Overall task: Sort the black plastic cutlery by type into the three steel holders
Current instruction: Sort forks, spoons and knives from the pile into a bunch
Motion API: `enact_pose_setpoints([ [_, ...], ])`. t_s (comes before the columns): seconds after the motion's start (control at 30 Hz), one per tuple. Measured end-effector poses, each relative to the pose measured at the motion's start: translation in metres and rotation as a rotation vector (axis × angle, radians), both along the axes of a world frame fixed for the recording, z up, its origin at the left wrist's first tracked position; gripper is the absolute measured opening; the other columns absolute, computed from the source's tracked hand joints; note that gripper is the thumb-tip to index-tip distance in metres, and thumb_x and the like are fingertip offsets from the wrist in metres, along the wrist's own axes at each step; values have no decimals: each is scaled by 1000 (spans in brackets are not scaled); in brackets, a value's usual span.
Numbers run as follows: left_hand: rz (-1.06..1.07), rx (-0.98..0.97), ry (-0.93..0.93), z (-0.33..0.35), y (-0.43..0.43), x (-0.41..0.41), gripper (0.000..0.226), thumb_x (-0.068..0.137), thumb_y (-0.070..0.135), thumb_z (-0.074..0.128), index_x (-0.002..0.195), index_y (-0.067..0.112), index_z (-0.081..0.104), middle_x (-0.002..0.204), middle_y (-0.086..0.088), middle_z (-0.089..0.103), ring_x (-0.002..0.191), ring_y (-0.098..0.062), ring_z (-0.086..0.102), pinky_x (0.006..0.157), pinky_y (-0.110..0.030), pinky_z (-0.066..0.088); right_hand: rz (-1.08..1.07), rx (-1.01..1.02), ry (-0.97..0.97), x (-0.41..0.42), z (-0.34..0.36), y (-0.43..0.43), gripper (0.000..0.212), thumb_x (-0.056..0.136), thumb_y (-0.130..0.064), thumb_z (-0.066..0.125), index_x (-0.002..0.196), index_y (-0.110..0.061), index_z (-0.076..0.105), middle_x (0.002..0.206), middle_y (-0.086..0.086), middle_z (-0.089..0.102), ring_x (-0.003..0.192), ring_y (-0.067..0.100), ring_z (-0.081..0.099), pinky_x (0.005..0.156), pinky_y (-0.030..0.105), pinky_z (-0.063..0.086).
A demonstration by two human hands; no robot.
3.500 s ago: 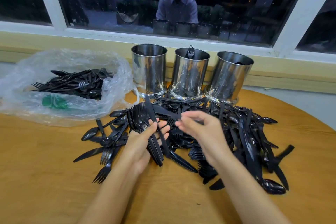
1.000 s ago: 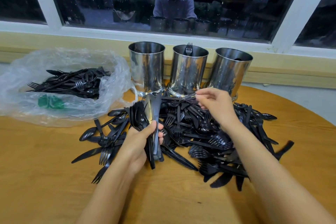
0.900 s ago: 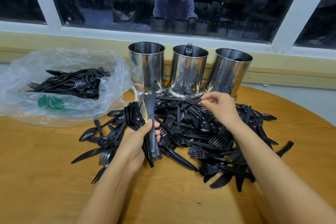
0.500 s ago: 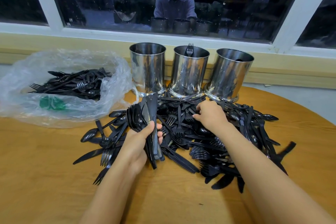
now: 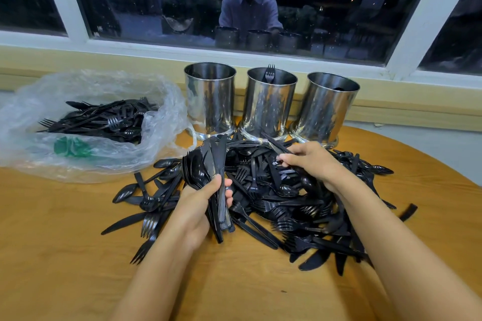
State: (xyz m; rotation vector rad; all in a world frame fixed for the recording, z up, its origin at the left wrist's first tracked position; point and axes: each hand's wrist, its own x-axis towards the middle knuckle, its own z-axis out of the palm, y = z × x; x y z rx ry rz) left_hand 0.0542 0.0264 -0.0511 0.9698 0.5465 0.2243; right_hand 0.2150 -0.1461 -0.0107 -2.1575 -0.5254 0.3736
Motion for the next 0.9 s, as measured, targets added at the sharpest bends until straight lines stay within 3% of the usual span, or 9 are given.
enact_pose_setpoints([
  [0.1,-2,-10,-14,1,-1,0,19,98,11,56,88,1,68,77,-9,67,62,-16,62,76,-34,53,116,73,135,-15,8,-9,13,90,-15,67,100,-6,69,78,4,72,62,10,60,62,14,50],
  [0.17,-2,-9,-13,2,-1,0,18,98,11,55,89,0,67,77,-8,67,63,-15,62,75,-33,53,156,-29,107,-19,0,-14,21,86,-17,72,106,-14,68,76,0,72,63,8,61,70,17,50],
  [0.27,-5,1,-7,1,-1,0,16,98,12,55,94,0,66,77,-6,68,63,-14,62,71,-31,55,124,-119,17,-17,-16,-18,31,82,-20,76,112,-20,68,103,-6,70,96,5,63,93,26,47],
  [0.37,-21,17,15,0,-1,0,18,98,14,55,93,1,67,75,-5,69,62,-14,64,72,-30,55,73,-14,34,-18,-25,-22,30,86,-8,71,113,-21,69,123,-8,63,116,4,53,100,33,47],
  [0.43,-23,14,24,0,0,0,20,97,15,56,91,0,68,74,-6,68,62,-14,64,74,-31,54,3,68,25,-21,-29,-24,26,86,-4,69,104,-23,71,118,-10,64,110,2,55,93,33,52],
  [0.53,-24,10,32,0,0,0,20,97,15,56,94,-1,68,72,-6,67,63,-15,64,69,-28,57,-104,221,-64,-24,-36,-25,26,86,-1,68,88,-26,73,100,-7,71,88,5,66,74,25,58],
  [0.63,-37,11,41,1,-1,0,22,97,16,56,94,-2,68,70,-7,66,63,-16,63,71,-29,56,-187,379,-121,-27,-36,-25,25,89,-1,64,89,-24,74,91,-4,72,69,0,65,63,17,55],
  [0.77,-27,-21,10,2,-2,1,19,97,13,57,92,0,69,76,-9,68,63,-15,64,76,-34,53,-197,518,-106,-28,-26,-24,21,93,-3,59,103,-19,68,95,-1,68,62,2,58,62,17,50],
  [0.9,-70,-26,23,3,-4,0,24,95,18,58,88,0,72,76,-10,69,65,-18,66,74,-33,57,-90,565,-37,-34,-5,-20,19,95,-4,56,95,-17,69,74,-8,63,64,5,55,65,19,48],
])
